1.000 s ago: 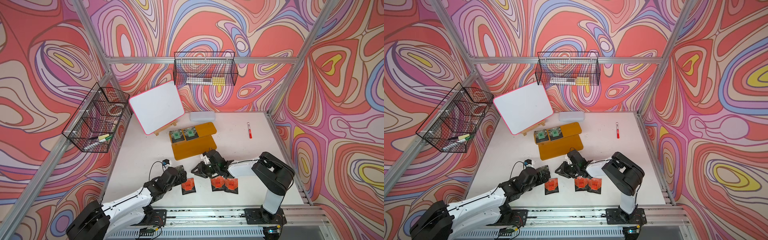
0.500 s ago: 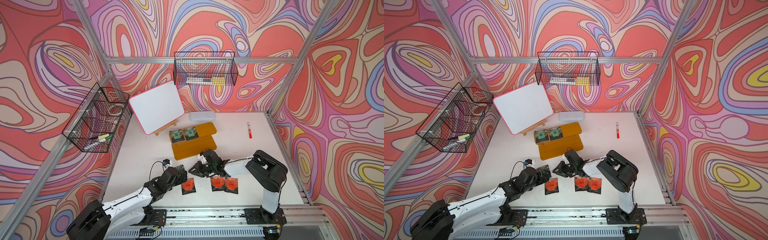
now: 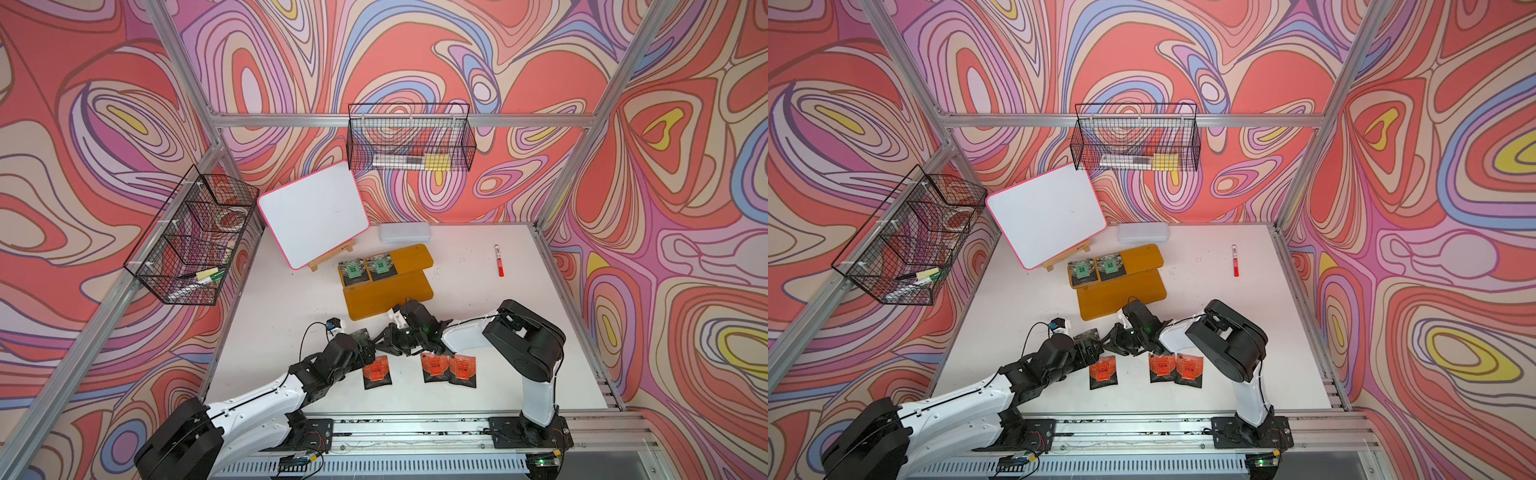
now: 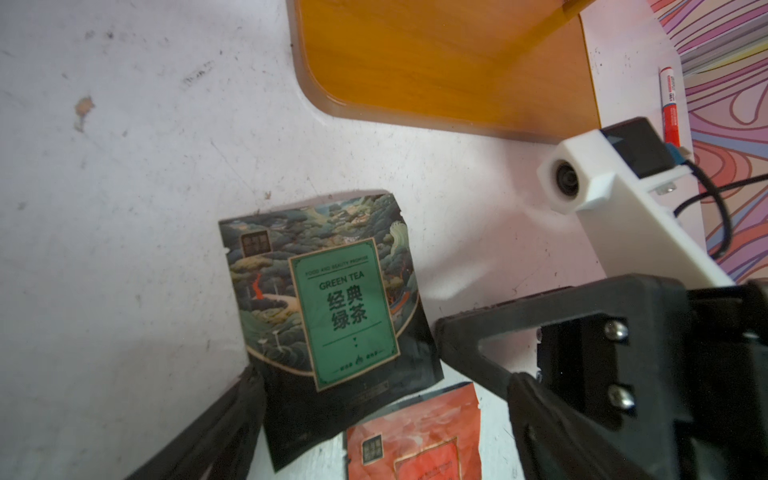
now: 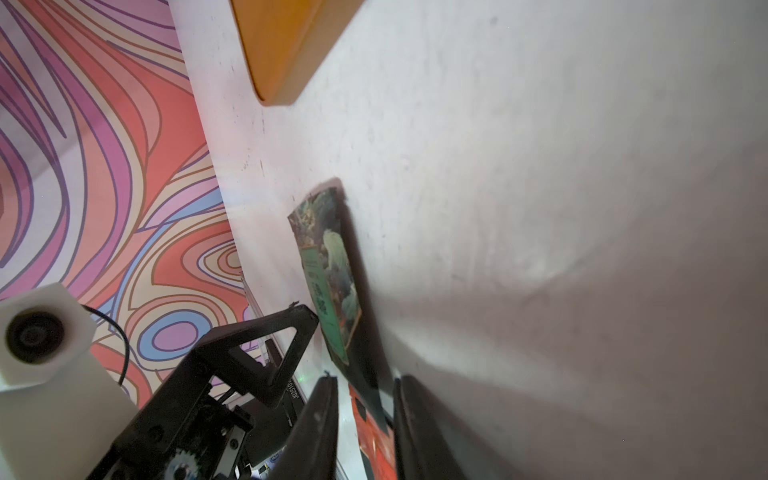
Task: Place the tea bags on the shelf by color
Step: Pick up the tea bag from the center of the board.
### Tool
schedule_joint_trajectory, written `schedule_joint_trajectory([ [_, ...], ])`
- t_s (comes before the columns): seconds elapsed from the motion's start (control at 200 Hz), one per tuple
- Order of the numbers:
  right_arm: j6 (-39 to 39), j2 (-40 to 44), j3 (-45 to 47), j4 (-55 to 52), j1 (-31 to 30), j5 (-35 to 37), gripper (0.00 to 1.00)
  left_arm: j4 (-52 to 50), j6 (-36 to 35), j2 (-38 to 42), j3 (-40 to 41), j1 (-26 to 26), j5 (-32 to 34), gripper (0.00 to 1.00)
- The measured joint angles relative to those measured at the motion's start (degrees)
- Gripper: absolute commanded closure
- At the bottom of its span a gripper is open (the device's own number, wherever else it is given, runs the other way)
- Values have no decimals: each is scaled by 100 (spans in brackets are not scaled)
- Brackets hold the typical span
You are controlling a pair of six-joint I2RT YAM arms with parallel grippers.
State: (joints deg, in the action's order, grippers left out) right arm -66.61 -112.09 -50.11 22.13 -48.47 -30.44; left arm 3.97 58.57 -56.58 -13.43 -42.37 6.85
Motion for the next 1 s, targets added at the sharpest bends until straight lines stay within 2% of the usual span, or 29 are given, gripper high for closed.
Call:
schedule_joint_trajectory([
  [0.426, -105, -129, -66, 173, -37, -24, 80, 94, 2, -55, 2, 0, -24, 5],
  [0.846, -219, -238, -63, 435, -37, -15, 97, 101, 0, -55, 4, 0, -28, 5],
  [1.002, -227, -247, -61, 466, -37, 2, 99, 76, 2, -17, 9, 0, -28, 4],
])
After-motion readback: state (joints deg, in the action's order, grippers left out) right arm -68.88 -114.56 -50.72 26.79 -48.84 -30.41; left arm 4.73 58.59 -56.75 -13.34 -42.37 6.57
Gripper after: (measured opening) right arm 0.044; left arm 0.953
